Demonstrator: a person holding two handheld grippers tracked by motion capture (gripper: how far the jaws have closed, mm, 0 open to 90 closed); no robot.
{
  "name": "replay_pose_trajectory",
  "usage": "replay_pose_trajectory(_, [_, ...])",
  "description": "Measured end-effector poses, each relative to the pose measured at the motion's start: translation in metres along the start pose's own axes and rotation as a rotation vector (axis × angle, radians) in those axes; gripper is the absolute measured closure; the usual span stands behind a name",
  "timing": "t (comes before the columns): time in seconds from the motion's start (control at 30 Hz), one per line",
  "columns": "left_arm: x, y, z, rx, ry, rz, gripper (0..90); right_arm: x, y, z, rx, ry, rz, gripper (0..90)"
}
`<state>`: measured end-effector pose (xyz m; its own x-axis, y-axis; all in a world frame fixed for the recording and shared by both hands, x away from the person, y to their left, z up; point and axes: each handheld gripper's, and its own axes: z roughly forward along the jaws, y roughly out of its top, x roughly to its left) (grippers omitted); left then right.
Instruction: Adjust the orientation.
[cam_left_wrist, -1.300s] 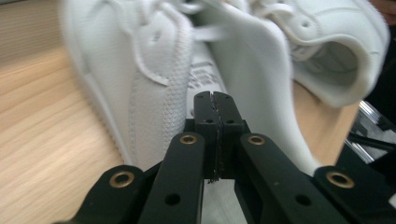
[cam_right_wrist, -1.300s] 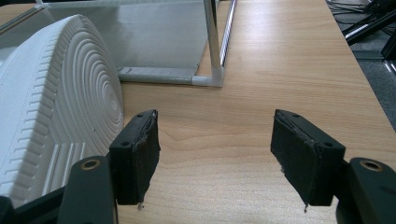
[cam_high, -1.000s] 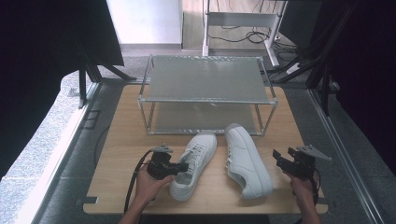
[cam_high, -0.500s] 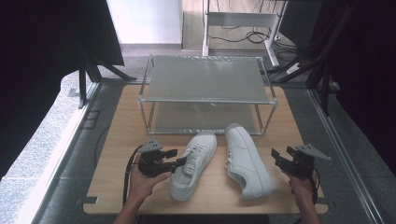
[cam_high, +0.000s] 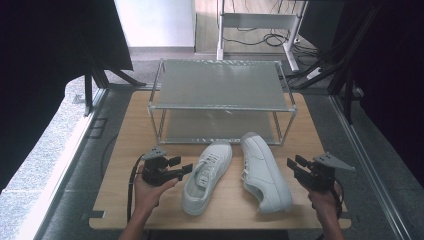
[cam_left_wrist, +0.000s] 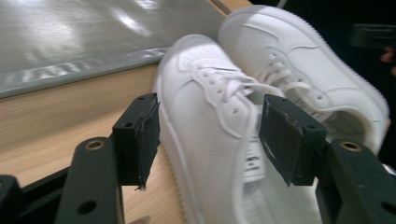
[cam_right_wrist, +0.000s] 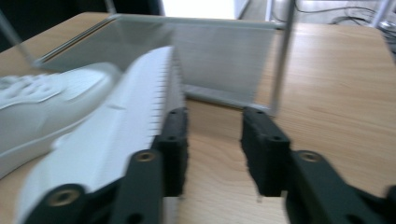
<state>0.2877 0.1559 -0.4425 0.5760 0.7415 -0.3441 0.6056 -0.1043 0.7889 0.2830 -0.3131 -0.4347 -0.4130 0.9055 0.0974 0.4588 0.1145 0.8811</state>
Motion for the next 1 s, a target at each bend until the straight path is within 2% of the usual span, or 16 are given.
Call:
replay_pose_trajectory(0.03, [0.002, 0.0, -0.001, -0.001, 0.005, -0.003, 37.7, 0.01, 0.002, 0.0, 0.011, 0.032, -0.037, 72.8])
replay_pose_trajectory(0.13, [0.006, -0.001, -0.001, -0.003, 0.013, -0.017, 37.4, 0.018, 0.003, 0.001, 0.02, 0.06, -0.067, 78.2])
replay_pose_trajectory(0.17, [0.007, -0.001, -0.001, -0.005, 0.014, -0.02, 37.4, 0.027, 0.004, 0.003, 0.028, 0.088, -0.103, 83.4])
replay_pose_trajectory(0.23, [0.007, -0.001, -0.001, -0.009, 0.009, -0.02, 37.4, 0.031, 0.004, 0.003, 0.026, 0.093, -0.116, 85.7])
replay_pose_trajectory(0.27, [0.006, -0.001, -0.001, -0.012, 0.006, -0.015, 36.9, 0.04, 0.005, 0.005, 0.03, 0.11, -0.139, 88.2])
replay_pose_trajectory(0.33, [0.006, -0.001, -0.001, -0.011, 0.002, -0.01, 36.6, 0.044, 0.005, 0.005, 0.035, 0.12, -0.152, 88.6])
replay_pose_trajectory(0.4, [0.005, -0.002, -0.001, -0.01, 0.0, -0.007, 35.9, 0.057, 0.005, 0.007, 0.047, 0.148, -0.195, 88.8])
replay_pose_trajectory(0.43, [0.005, -0.002, -0.001, -0.01, -0.001, -0.007, 35.9, 0.057, 0.005, 0.007, 0.047, 0.148, -0.195, 88.8])
replay_pose_trajectory(0.5, [0.005, -0.001, -0.002, -0.009, -0.005, -0.004, 35.7, 0.072, 0.002, 0.008, 0.071, 0.17, -0.23, 90.0])
replay_pose_trajectory(0.53, [0.004, 0.0, -0.003, -0.01, -0.01, -0.003, 35.7, 0.072, 0.002, 0.008, 0.071, 0.17, -0.23, 90.0])
replay_pose_trajectory(0.6, [0.003, 0.001, -0.006, -0.016, -0.011, 0.002, 35.6, 0.083, -0.004, 0.008, 0.094, 0.189, -0.259, 90.0])
replay_pose_trajectory(0.7, [0.006, 0.002, -0.01, -0.021, -0.002, -0.011, 35.7, 0.101, -0.017, 0.009, 0.163, 0.182, -0.329, 90.0])
replay_pose_trajectory(0.8, [0.007, 0.002, -0.01, -0.017, 0.002, -0.018, 35.8, 0.106, -0.024, 0.009, 0.186, 0.188, -0.34, 90.0])
replay_pose_trajectory(0.83, [0.007, 0.002, -0.009, -0.014, 0.003, -0.019, 36.0, 0.111, -0.031, 0.009, 0.211, 0.169, -0.379, 90.0])
replay_pose_trajectory(0.9, [0.007, 0.001, -0.009, -0.013, 0.003, -0.02, 36.0, 0.112, -0.034, 0.009, 0.224, 0.153, -0.39, 90.0])
replay_pose_trajectory(1.0, [0.006, 0.001, -0.008, -0.009, 0.007, -0.016, 36.2, 0.11, -0.038, 0.01, 0.235, 0.163, -0.371, 90.0])
